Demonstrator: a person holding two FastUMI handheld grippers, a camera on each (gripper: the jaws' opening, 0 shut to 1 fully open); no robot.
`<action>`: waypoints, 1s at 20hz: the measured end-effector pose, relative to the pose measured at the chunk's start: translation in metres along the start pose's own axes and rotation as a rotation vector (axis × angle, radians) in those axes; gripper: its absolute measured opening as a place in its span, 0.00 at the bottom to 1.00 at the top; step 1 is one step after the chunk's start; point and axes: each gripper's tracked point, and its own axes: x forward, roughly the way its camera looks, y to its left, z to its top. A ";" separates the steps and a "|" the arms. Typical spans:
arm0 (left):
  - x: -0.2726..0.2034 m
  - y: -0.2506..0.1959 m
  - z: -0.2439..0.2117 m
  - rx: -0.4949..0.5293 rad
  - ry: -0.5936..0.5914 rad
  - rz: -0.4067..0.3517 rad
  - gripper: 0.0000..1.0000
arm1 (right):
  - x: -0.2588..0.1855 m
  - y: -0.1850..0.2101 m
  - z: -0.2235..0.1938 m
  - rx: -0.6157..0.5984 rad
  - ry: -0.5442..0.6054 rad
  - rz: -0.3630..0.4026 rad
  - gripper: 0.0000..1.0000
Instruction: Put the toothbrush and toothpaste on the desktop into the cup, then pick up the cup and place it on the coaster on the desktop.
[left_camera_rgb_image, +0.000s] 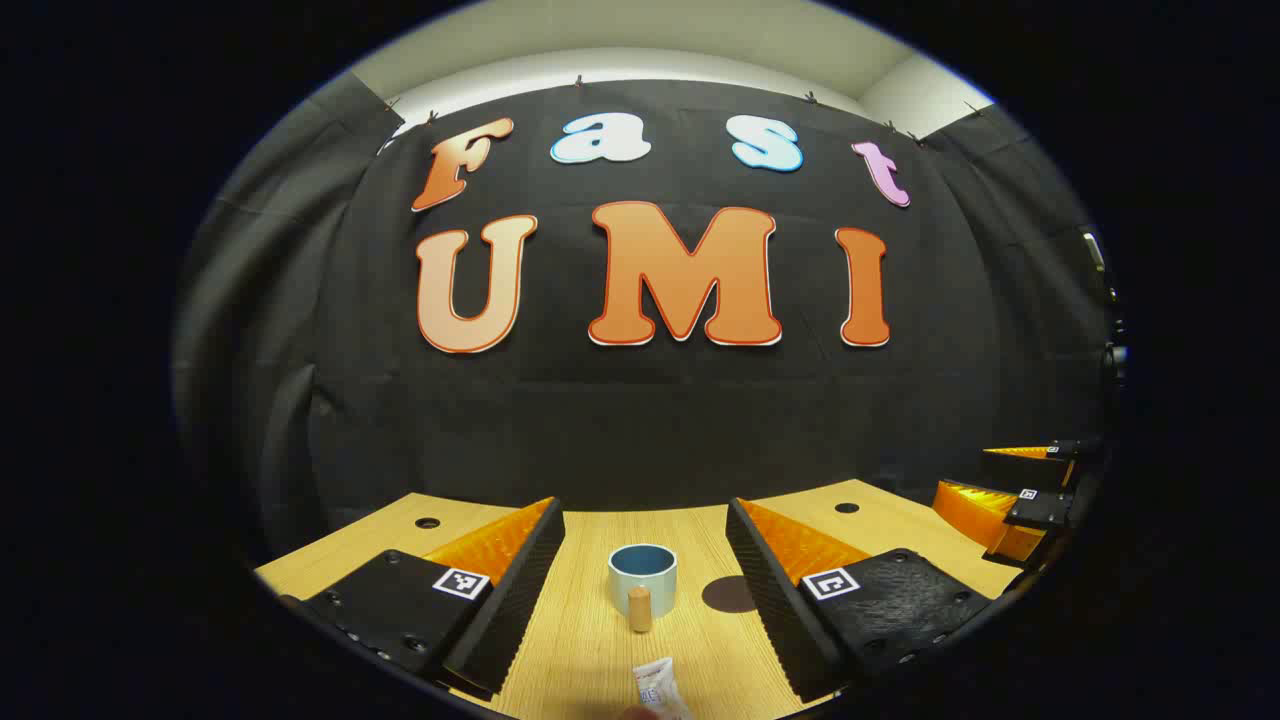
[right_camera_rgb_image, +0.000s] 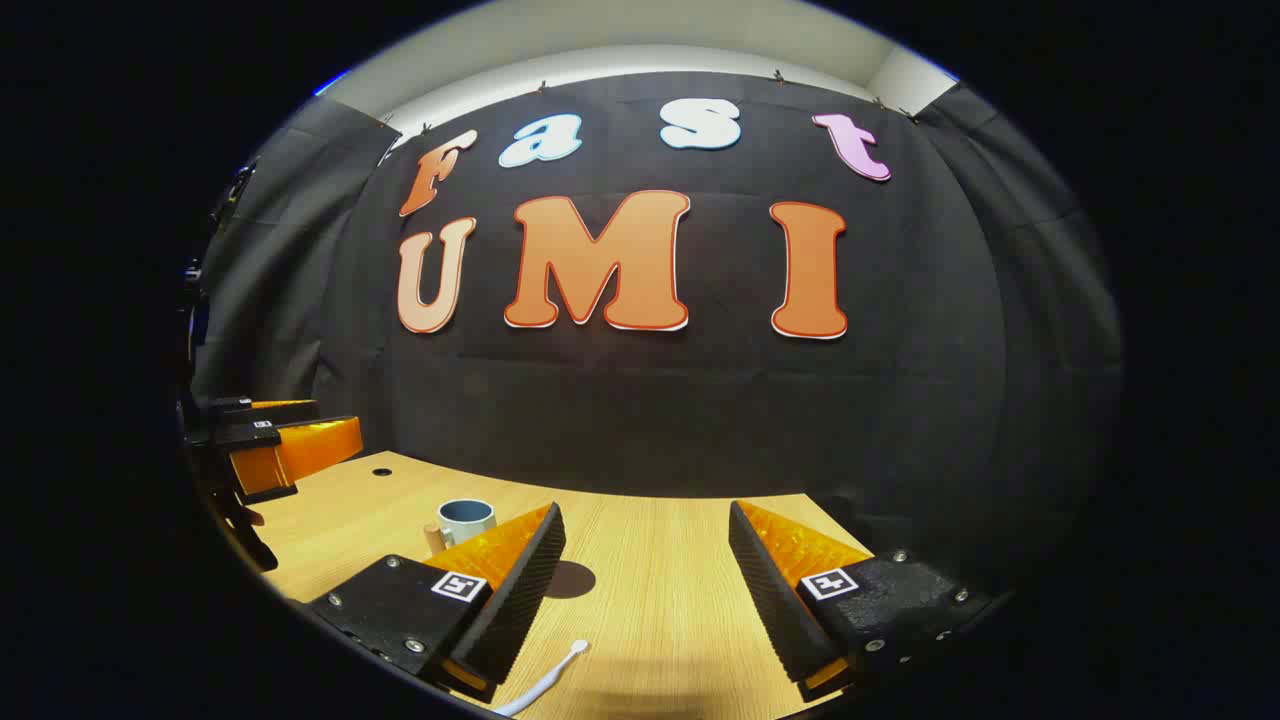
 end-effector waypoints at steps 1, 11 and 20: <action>0.002 0.000 0.000 -0.002 0.005 0.001 0.98 | 0.000 0.000 0.000 0.003 0.001 0.002 0.98; 0.004 -0.001 -0.009 0.004 0.057 0.007 0.98 | 0.002 0.014 -0.008 0.017 0.038 0.045 0.98; 0.006 0.003 -0.057 0.021 0.271 -0.011 0.98 | 0.000 0.038 -0.024 -0.008 0.169 0.145 0.98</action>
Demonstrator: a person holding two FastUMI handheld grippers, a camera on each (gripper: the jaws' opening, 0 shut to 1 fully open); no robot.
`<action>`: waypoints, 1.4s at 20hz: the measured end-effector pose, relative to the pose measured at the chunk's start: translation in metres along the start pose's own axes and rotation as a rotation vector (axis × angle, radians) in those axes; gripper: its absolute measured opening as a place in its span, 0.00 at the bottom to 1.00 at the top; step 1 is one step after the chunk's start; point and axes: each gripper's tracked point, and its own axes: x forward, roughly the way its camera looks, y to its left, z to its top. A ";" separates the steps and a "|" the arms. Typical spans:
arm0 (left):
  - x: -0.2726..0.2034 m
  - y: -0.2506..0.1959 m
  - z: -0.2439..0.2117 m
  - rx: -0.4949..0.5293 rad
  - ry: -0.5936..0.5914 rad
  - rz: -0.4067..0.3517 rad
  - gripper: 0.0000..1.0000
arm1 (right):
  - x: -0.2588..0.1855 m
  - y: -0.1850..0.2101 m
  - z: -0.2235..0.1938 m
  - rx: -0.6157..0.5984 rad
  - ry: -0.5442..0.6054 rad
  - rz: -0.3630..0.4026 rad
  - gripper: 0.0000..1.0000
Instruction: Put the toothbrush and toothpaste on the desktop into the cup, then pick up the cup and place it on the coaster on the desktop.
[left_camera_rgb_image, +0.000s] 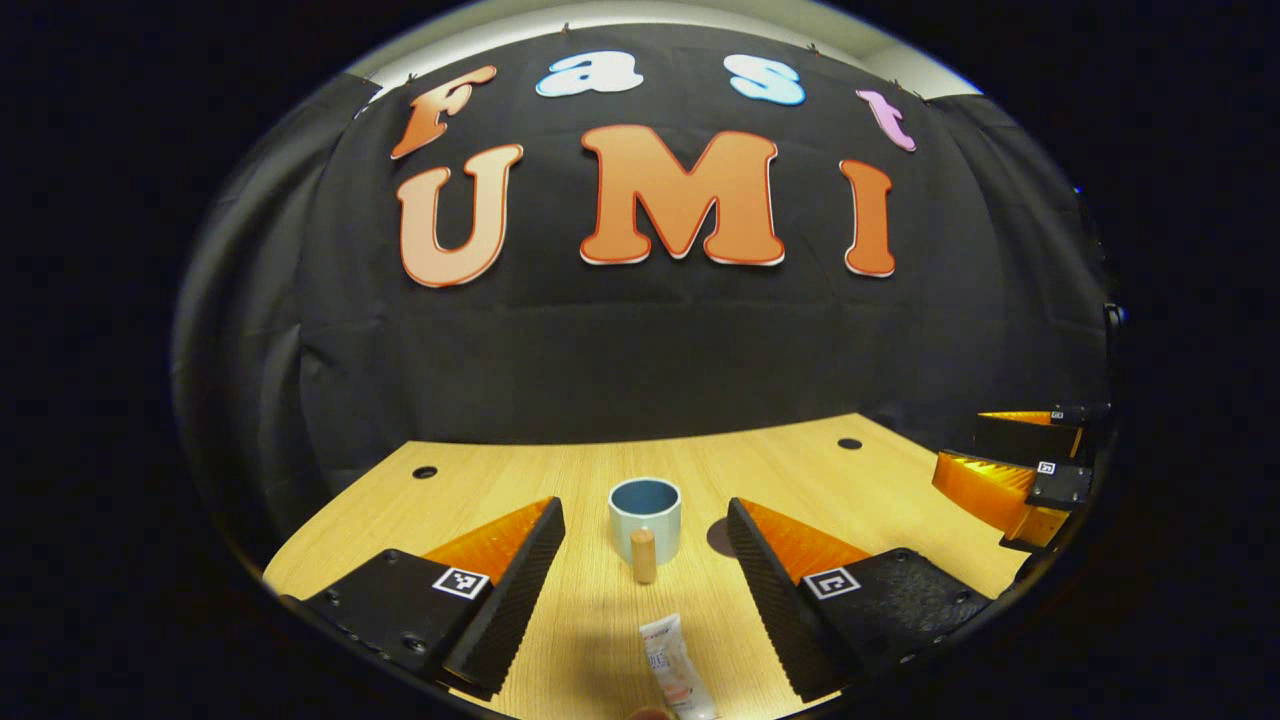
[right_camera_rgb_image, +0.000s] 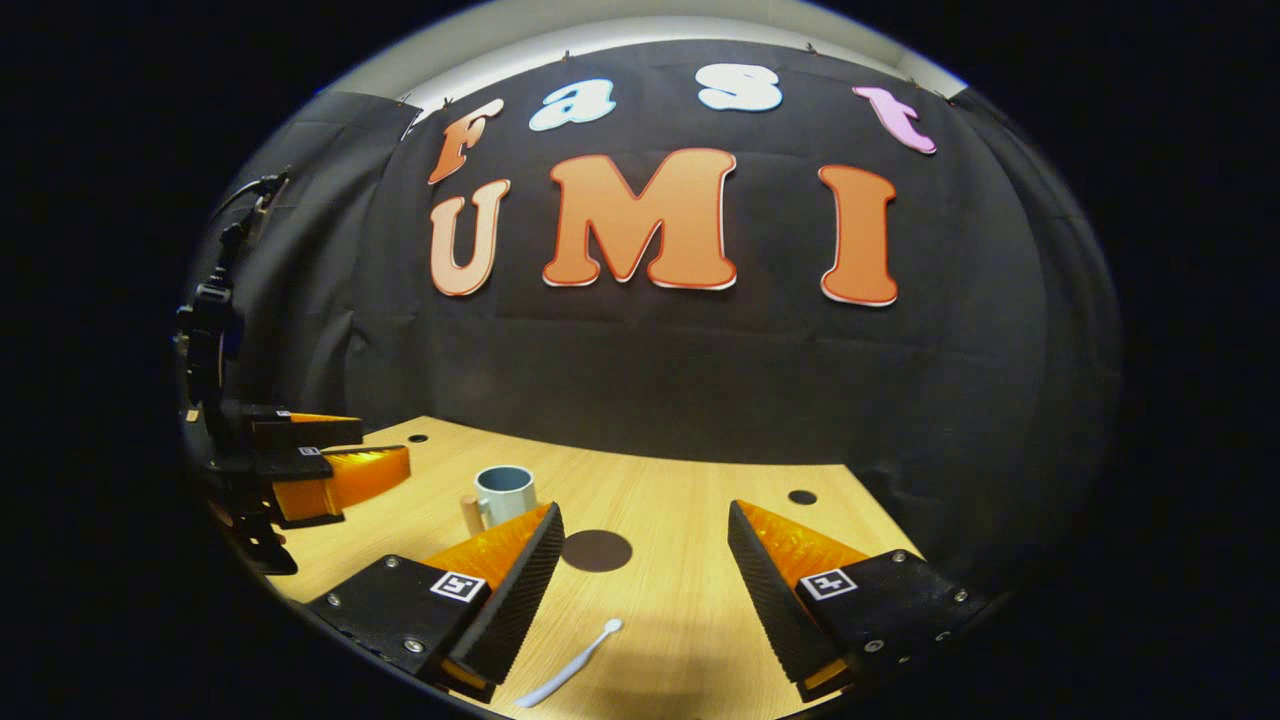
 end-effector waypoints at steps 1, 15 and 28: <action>0.002 0.000 -0.005 -0.004 0.026 -0.004 0.98 | 0.001 0.003 -0.003 0.009 0.027 0.014 0.98; 0.021 -0.018 -0.098 -0.062 0.507 -0.111 0.98 | 0.016 0.016 -0.109 0.102 0.555 0.048 0.77; 0.015 -0.021 -0.126 -0.242 0.883 -0.130 0.95 | 0.028 0.045 -0.191 0.124 0.836 0.078 0.42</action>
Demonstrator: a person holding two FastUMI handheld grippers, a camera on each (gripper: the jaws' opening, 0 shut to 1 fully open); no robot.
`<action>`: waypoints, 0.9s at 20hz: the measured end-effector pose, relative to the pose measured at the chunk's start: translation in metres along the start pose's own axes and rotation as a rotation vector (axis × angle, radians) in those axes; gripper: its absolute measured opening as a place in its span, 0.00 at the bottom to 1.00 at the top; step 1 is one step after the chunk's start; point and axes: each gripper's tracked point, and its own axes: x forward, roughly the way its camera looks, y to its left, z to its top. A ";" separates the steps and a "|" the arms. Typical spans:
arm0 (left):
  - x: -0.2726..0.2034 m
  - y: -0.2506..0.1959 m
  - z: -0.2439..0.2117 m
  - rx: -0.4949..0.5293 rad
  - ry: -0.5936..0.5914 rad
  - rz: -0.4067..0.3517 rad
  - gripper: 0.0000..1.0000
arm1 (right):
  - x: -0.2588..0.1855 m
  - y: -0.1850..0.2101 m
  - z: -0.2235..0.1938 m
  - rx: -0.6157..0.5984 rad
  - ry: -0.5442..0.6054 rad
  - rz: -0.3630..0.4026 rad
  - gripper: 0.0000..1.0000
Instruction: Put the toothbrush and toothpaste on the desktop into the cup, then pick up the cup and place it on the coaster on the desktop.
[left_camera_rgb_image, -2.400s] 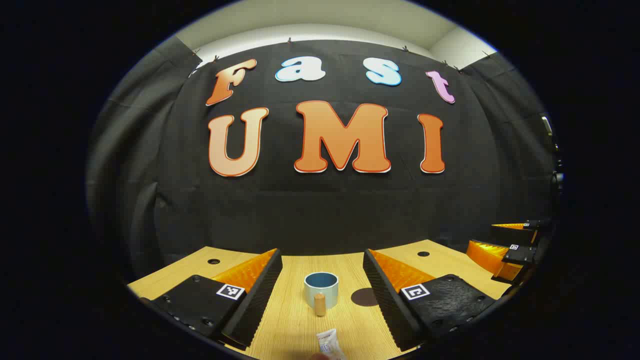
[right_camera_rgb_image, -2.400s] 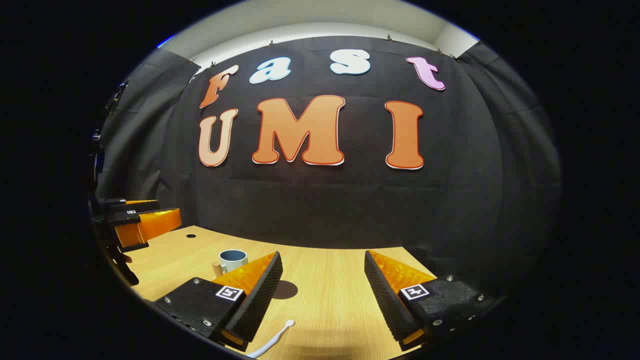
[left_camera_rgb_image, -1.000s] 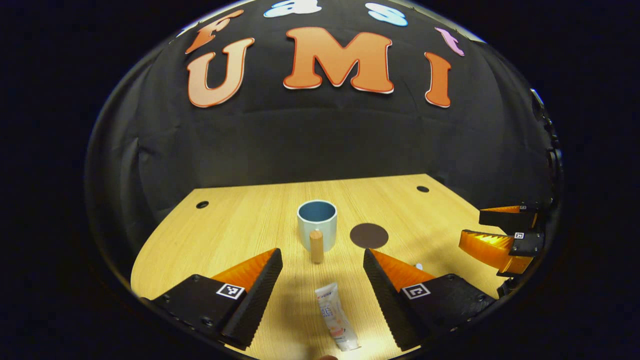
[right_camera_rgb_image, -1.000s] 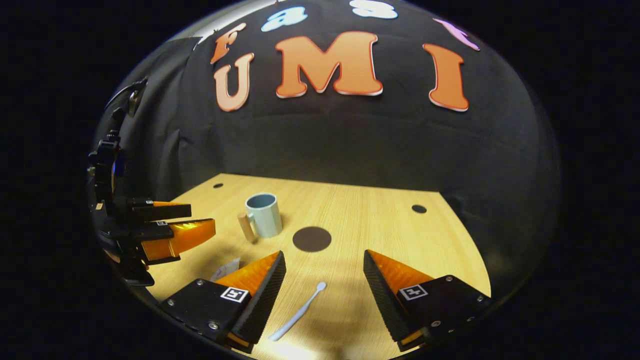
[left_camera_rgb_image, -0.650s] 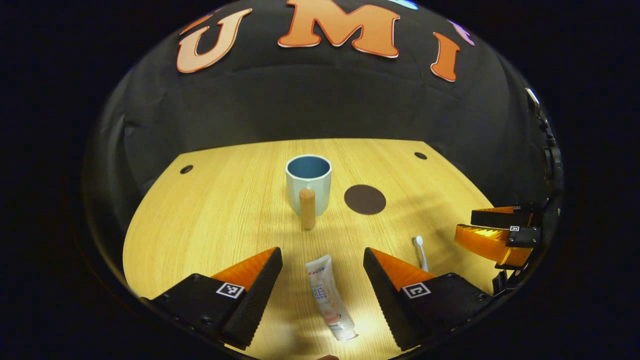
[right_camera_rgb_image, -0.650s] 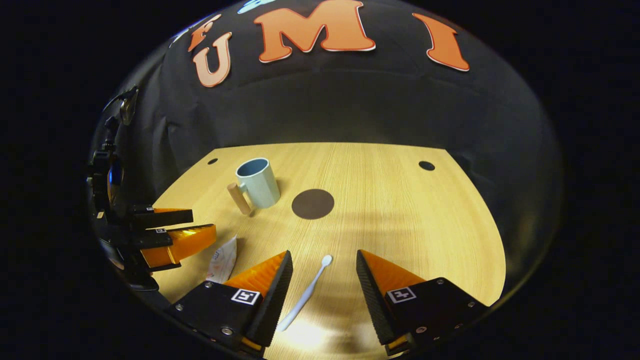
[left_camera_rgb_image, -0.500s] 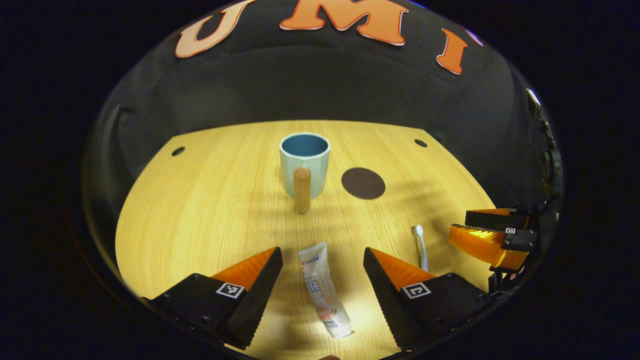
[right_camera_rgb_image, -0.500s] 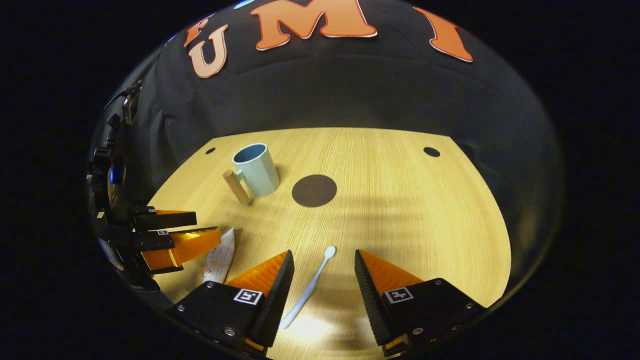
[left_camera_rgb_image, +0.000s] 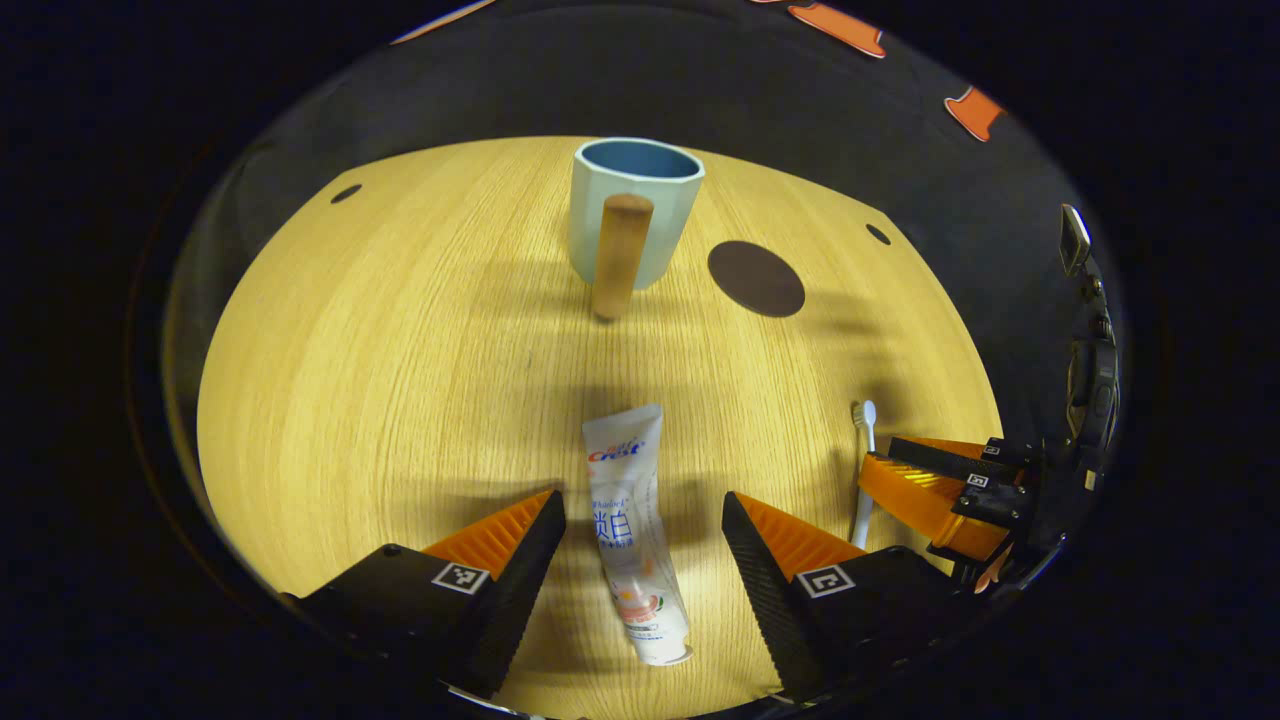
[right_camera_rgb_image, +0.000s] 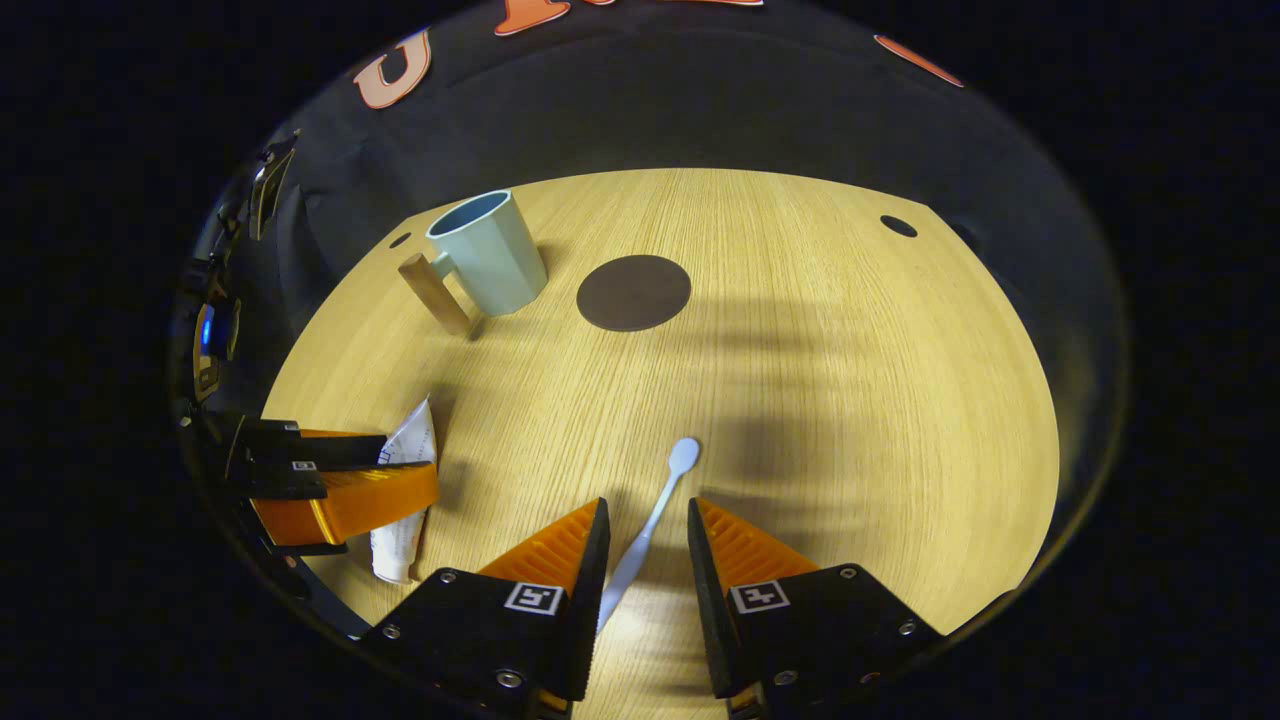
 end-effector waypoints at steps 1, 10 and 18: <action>0.000 0.001 0.003 -0.007 0.010 0.014 0.94 | 0.003 0.001 -0.001 0.005 0.007 0.003 0.45; 0.001 0.012 0.021 -0.086 0.062 0.056 0.29 | 0.012 0.006 0.001 0.017 -0.011 0.032 0.06; -0.005 0.018 0.045 -0.033 -0.067 0.001 0.13 | -0.004 0.014 0.015 0.014 -0.104 0.085 0.02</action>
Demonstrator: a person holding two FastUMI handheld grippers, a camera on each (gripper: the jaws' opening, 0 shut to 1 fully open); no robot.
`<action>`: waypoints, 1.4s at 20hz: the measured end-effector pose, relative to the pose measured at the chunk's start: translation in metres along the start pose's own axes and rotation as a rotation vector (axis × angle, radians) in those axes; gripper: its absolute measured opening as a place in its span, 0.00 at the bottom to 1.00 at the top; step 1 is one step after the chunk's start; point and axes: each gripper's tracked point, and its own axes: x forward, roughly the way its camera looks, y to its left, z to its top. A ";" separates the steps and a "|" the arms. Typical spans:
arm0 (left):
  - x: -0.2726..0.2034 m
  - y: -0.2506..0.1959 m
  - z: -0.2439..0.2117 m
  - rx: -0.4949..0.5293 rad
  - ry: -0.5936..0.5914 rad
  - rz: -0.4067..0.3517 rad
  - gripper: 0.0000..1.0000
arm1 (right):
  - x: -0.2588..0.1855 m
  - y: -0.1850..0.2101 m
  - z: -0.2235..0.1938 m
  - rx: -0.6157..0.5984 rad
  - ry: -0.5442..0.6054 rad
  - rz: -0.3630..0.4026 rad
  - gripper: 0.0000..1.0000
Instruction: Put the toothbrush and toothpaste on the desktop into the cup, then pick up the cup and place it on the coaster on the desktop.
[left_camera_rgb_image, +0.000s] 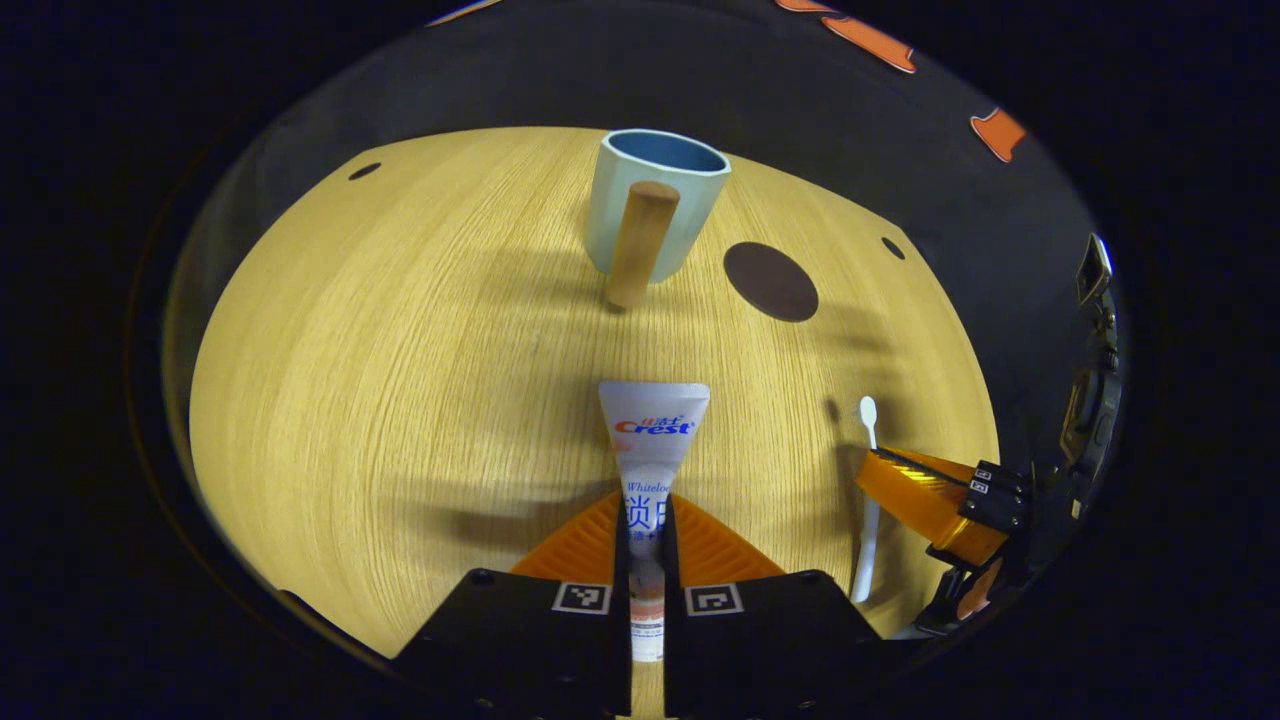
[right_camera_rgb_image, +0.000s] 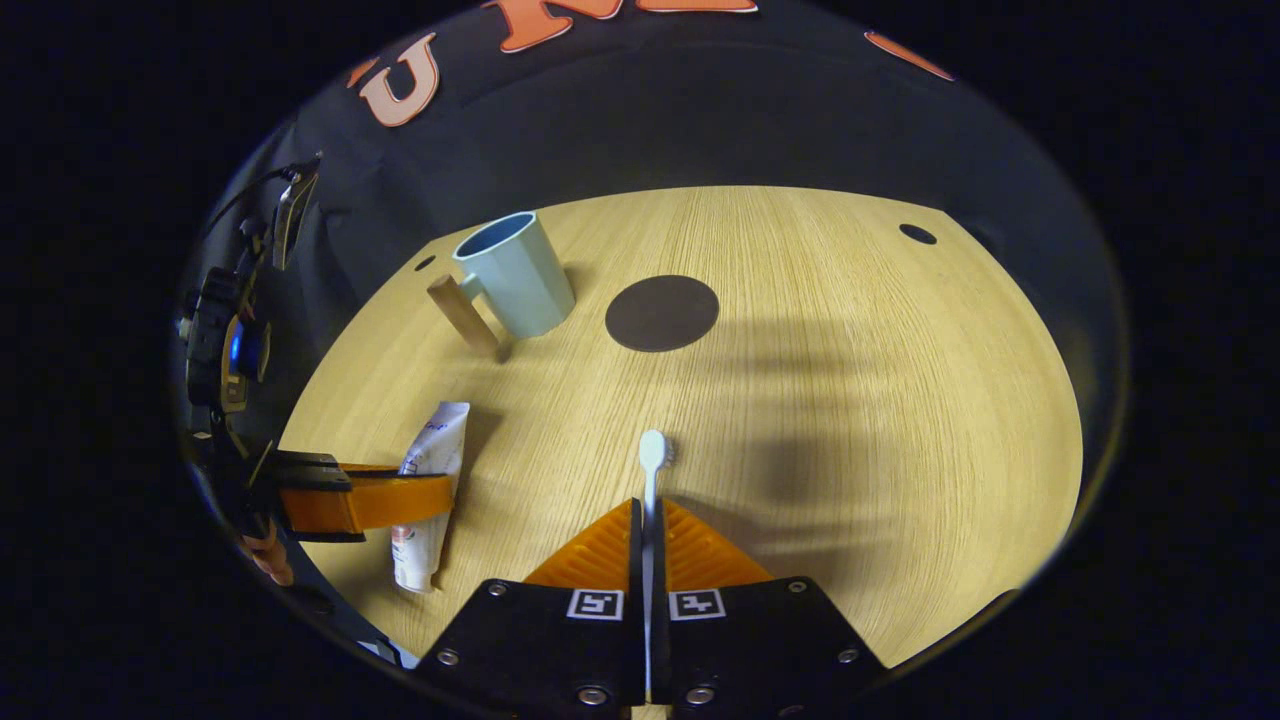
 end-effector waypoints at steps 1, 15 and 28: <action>-0.002 0.001 0.008 0.021 -0.035 -0.008 0.13 | -0.001 0.001 0.004 -0.004 -0.018 0.003 0.02; -0.022 -0.017 0.095 0.170 -0.504 -0.050 0.09 | -0.043 0.030 0.057 -0.086 -0.315 0.100 0.01; -0.075 -0.006 0.224 0.125 -0.982 -0.051 0.08 | -0.073 0.037 0.097 -0.082 -0.503 0.117 0.00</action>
